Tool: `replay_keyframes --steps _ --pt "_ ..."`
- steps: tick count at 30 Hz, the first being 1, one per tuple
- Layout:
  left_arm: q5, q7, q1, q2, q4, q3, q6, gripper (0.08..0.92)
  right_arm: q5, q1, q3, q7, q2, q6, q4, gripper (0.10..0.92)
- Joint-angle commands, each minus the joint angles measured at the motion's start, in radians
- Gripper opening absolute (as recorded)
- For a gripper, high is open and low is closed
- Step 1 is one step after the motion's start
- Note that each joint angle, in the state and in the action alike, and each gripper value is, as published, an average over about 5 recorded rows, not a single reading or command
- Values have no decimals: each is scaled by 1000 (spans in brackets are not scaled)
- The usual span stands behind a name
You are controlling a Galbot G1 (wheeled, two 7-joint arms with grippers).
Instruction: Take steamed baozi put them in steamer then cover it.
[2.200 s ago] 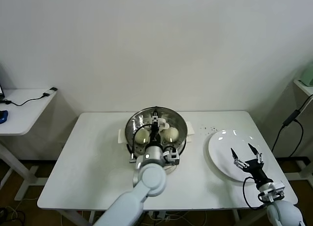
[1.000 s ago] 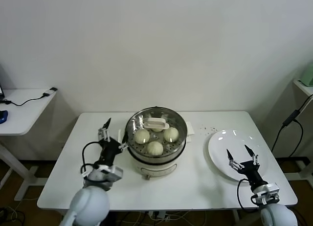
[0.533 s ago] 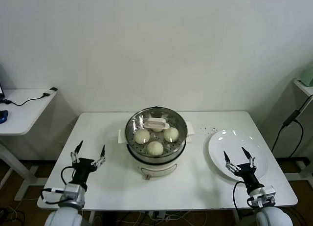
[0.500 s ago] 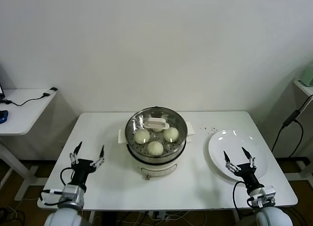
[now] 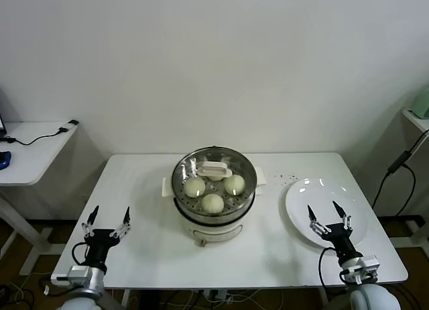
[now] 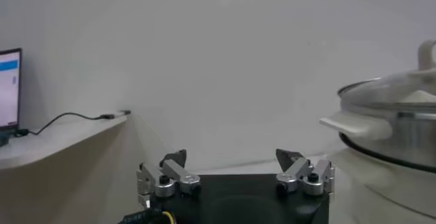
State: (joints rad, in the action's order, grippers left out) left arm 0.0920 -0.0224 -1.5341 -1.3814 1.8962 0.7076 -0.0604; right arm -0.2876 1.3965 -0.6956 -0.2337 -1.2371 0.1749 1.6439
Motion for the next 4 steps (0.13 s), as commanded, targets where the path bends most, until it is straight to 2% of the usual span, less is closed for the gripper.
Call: replay_keyframes --steps 1,4 --pt "31 -7 -20 -11 -6 20 -29 823 -9 -2 -1 -1 -5 0 2 823" --pt "26 -7 -19 -13 -2 17 -28 823 -9 -1 -2 -2 -6 1 3 823"
